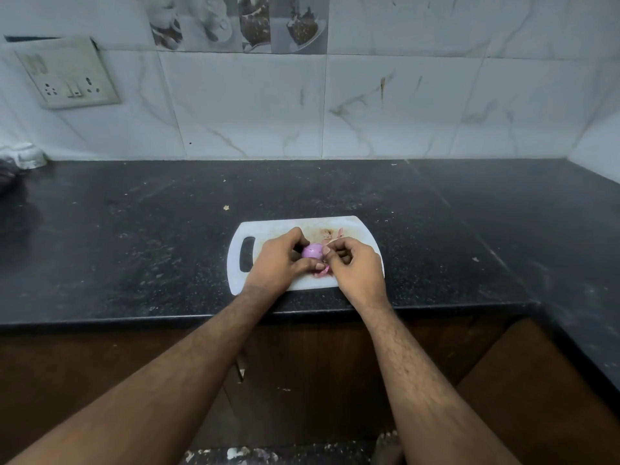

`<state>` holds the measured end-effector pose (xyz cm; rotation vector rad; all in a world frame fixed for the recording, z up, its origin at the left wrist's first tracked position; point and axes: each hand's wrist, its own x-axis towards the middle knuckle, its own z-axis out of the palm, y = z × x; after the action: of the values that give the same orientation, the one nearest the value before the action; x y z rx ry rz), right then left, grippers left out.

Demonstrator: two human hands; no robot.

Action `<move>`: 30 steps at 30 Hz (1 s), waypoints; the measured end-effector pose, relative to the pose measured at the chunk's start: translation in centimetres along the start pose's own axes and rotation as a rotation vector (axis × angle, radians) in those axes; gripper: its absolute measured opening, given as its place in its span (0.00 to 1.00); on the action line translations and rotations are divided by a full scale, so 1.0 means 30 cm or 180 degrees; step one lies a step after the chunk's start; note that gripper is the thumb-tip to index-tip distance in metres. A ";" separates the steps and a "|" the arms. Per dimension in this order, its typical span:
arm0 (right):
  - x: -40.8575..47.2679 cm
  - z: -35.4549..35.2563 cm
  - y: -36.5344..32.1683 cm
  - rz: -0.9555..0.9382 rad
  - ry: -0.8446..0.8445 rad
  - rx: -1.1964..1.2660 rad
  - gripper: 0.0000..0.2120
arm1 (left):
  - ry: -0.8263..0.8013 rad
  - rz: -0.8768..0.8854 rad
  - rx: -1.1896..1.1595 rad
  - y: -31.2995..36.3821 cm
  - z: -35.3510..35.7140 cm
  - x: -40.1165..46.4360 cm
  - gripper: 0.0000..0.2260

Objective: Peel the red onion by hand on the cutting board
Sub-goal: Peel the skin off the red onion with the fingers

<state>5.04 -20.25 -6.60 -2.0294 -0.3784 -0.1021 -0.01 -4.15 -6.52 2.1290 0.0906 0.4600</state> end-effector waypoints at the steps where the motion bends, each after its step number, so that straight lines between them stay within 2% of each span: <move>1: 0.001 -0.002 0.000 0.0004 0.0005 0.0007 0.04 | -0.0003 -0.0005 0.0001 -0.001 0.000 0.000 0.16; 7: -0.006 0.004 -0.002 0.0095 0.0015 -0.0171 0.04 | -0.0009 0.0037 0.0200 -0.002 -0.004 0.003 0.16; 12: -0.007 0.001 0.004 0.0026 0.0386 -0.0137 0.09 | 0.0065 -0.0047 0.0215 0.004 -0.002 0.002 0.17; 17: -0.001 -0.008 0.009 -0.0147 -0.0021 0.0018 0.08 | -0.0019 0.0140 0.0336 0.002 -0.008 0.005 0.20; 30: -0.021 0.001 0.002 -0.0260 0.0208 -0.0056 0.10 | -0.0028 0.0294 0.0575 -0.024 -0.002 0.020 0.15</move>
<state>4.45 -20.40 -6.81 -2.0228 -0.4203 -0.2222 0.59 -3.56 -6.89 2.3198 0.0299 0.5130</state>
